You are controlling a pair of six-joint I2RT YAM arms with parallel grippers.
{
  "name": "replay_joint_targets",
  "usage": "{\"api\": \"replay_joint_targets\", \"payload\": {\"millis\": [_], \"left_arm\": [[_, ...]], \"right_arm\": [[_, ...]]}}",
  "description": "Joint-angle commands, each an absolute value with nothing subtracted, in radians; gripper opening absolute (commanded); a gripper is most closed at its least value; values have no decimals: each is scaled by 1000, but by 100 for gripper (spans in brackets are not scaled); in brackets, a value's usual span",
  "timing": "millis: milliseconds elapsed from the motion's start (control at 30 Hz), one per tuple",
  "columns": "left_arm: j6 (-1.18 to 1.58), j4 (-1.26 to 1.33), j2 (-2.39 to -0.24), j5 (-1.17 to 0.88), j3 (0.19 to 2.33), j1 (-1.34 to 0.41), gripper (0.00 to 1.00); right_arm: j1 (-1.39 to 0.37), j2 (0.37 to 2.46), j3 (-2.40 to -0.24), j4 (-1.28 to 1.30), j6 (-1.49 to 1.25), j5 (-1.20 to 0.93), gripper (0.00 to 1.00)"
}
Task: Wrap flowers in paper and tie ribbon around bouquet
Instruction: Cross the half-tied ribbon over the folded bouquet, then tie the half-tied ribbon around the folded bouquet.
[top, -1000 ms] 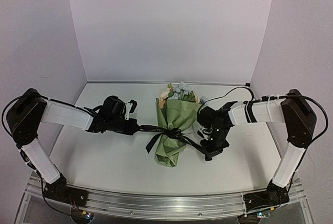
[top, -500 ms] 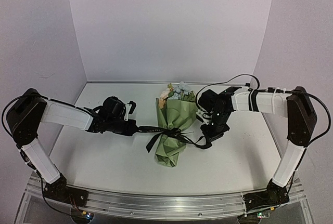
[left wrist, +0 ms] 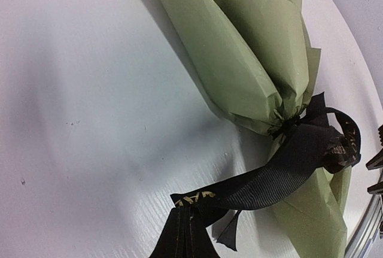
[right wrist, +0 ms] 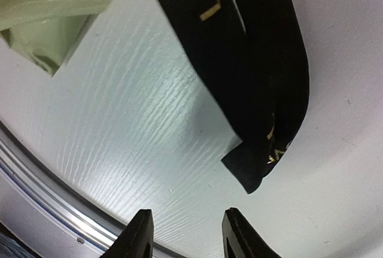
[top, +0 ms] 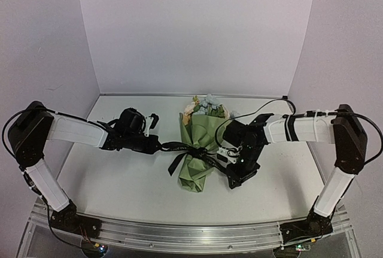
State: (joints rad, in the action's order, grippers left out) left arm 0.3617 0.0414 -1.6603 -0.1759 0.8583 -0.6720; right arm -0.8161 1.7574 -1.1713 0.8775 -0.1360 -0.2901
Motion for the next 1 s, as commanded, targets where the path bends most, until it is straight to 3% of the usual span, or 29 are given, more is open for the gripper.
{"api": "replay_joint_targets", "payload": {"millis": [0, 100, 233, 767, 833, 967], "left_arm": [[334, 35, -1673, -204, 915, -666, 0], [323, 32, -1675, -216, 929, -666, 0], [293, 17, -1690, -233, 956, -666, 0], [239, -50, -1734, -281, 1043, -666, 0], [238, -52, -1742, -287, 1054, -666, 0], [235, -60, -1753, -298, 1075, -666, 0]], "right_arm": [[-814, 1641, -1180, 829, -127, -280, 51], [-804, 1655, -1231, 807, -93, -218, 63], [-771, 1756, -1325, 750, -96, -221, 64], [-765, 1913, -1388, 541, -109, -218, 45], [-764, 1921, -1394, 541, -110, -214, 40], [-764, 1938, -1412, 540, -119, -233, 21]]}}
